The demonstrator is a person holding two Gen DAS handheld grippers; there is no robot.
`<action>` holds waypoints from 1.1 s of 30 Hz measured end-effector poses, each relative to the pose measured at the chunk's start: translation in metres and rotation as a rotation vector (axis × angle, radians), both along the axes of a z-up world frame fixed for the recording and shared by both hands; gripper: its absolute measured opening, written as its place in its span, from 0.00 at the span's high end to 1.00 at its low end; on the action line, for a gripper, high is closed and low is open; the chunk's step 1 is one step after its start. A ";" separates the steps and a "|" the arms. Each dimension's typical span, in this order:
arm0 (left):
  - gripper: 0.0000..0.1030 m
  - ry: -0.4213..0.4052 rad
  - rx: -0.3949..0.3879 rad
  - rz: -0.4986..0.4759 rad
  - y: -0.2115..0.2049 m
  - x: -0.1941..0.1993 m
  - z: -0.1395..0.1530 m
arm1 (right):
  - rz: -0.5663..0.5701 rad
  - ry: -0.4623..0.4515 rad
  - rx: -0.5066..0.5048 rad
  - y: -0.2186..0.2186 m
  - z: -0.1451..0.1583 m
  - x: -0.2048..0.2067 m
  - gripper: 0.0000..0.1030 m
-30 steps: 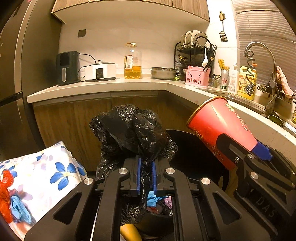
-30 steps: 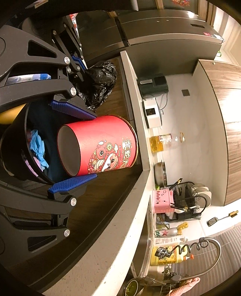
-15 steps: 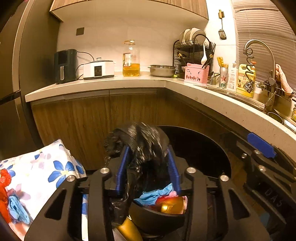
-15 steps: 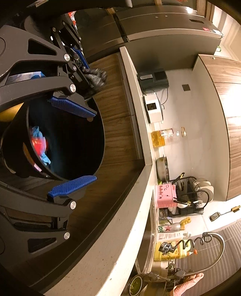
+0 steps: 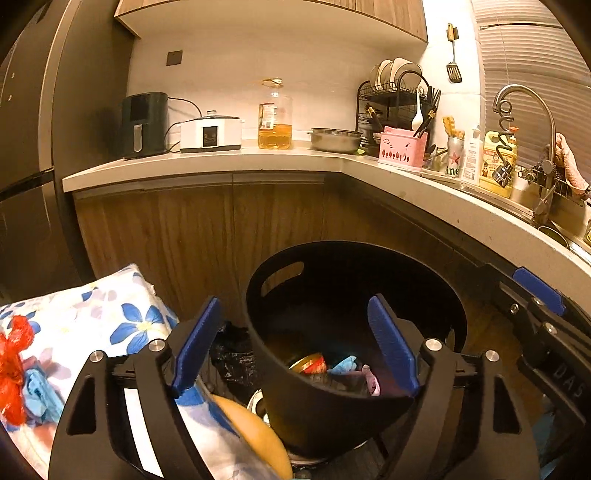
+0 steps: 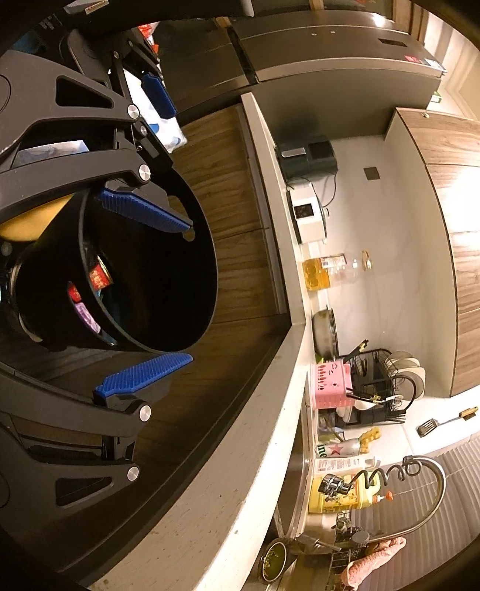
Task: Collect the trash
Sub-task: 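Move both open tools back from the bin to the table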
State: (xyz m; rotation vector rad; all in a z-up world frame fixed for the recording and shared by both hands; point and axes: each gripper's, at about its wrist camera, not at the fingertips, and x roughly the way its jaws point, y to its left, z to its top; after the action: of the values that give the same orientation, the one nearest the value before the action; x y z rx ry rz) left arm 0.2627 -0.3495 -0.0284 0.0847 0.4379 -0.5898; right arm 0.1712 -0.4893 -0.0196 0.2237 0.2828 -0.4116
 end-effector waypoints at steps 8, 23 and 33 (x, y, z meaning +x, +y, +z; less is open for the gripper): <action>0.17 -0.023 0.037 0.058 0.034 -0.030 -0.004 | 0.029 0.009 -0.032 0.028 0.001 -0.018 0.30; 0.06 -0.086 0.015 0.282 0.151 -0.096 -0.001 | 0.133 0.018 -0.054 0.106 0.001 -0.058 0.16; 0.06 -0.078 0.015 0.515 0.255 -0.115 -0.008 | 0.307 0.023 -0.071 0.196 -0.004 -0.048 0.15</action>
State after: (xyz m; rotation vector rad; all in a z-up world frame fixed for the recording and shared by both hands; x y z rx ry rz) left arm 0.1478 -0.0940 -0.0362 0.0071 0.3694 -0.0767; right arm 0.1229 -0.2933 -0.0235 0.1031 0.3192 -0.1199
